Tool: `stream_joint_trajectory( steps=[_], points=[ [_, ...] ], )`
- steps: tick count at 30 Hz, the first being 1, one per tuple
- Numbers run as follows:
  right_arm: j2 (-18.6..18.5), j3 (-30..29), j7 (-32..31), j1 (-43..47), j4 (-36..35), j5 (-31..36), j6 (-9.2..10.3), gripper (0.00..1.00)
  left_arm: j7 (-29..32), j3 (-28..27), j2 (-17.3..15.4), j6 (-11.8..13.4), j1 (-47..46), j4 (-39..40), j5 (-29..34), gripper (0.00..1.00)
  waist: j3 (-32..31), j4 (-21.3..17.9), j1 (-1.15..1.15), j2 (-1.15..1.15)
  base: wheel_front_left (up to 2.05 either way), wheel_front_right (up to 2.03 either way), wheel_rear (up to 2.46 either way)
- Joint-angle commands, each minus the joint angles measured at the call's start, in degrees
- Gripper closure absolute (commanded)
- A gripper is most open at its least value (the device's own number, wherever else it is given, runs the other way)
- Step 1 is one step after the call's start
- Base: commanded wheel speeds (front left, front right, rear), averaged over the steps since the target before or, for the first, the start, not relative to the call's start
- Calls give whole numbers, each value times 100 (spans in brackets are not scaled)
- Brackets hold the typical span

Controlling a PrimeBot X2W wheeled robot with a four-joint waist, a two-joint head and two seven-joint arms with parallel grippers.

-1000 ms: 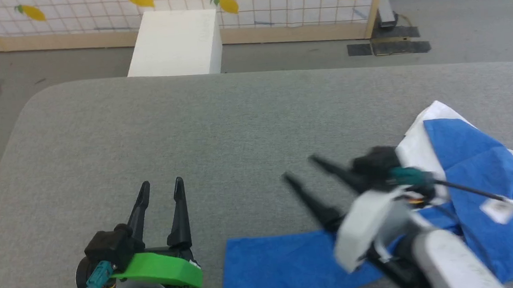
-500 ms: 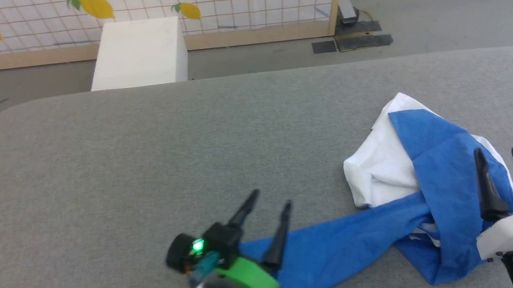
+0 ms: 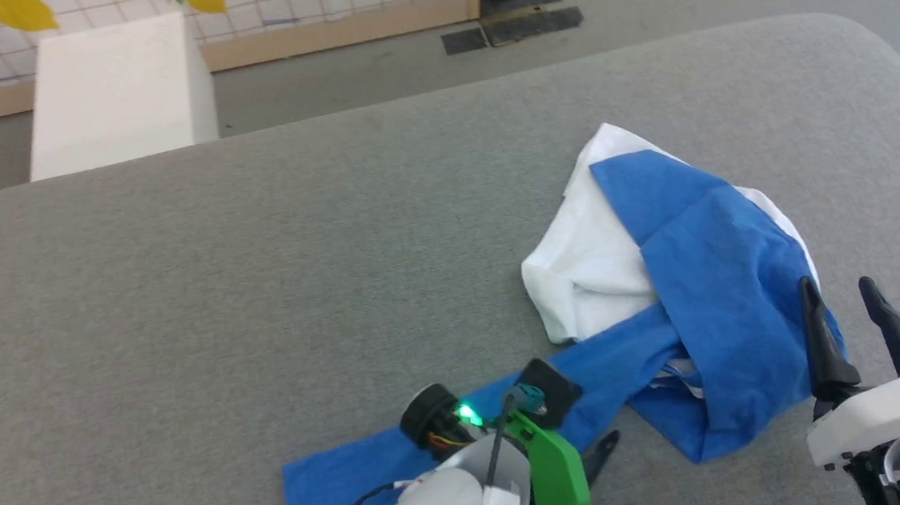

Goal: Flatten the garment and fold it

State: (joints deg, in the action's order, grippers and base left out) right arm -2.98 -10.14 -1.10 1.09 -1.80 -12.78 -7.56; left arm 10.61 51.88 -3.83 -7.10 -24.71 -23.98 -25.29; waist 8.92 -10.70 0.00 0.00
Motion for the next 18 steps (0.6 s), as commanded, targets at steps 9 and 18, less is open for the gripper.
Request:
stream_joint_trajectory(
  steps=[9, 18],
  points=[
    [10, 154, 102, -105, 117, -62, 8, 0, 341, -155, -158, 231, -144, -218, -290, 100, 138, -270, 0, 0, 0, 0, 0],
    [10, 104, -6, -14, -1, -22, 8, 0, -1243, -1713, -532, 1184, 599, 356, -1000, 100, -114, 257, 0, 0, 0, 0, 0]
  ],
)
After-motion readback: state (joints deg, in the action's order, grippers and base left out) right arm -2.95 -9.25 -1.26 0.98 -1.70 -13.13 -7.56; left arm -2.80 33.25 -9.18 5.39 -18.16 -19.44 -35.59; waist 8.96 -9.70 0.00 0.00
